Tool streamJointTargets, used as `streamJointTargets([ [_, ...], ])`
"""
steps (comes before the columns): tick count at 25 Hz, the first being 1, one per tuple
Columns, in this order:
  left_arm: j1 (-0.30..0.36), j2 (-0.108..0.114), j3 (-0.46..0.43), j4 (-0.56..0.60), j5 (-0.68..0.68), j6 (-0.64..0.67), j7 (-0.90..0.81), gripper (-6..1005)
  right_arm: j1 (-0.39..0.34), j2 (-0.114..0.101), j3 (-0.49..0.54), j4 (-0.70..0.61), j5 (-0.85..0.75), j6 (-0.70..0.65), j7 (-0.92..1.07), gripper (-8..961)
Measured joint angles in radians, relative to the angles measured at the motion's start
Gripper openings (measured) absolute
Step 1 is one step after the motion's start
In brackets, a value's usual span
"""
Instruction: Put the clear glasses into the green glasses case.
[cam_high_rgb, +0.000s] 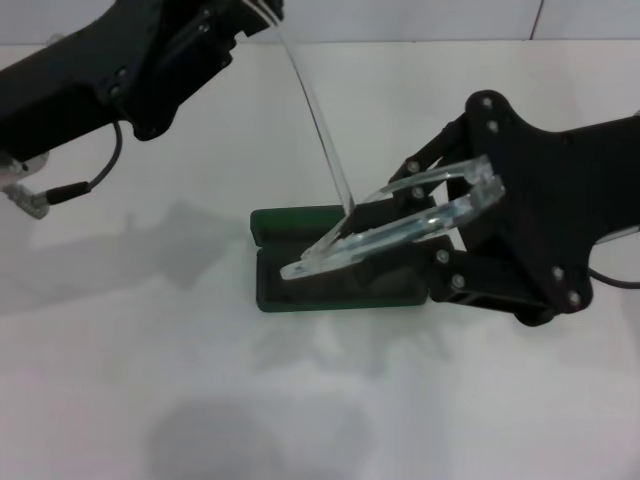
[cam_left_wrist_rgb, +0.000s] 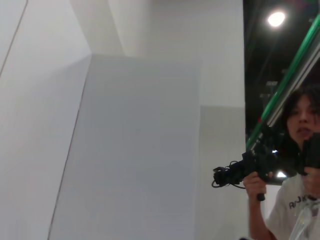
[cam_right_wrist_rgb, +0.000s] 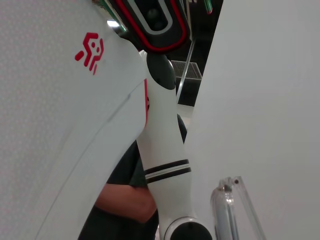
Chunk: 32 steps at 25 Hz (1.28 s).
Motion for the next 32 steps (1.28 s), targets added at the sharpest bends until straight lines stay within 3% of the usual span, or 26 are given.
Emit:
streamJointTargets([
  [7, -0.035, -0.02, 0.023, 0.009, -0.014, 0.009, -0.009, 56, 0.009, 0.0, -0.007, 0.029, -0.003, 0.026, -0.001, 127],
  [32, -0.03, -0.02, 0.2, 0.012, -0.114, 0.023, -0.009, 56, 0.001, -0.003, 0.002, 0.063, -0.003, 0.11, -0.015, 130],
])
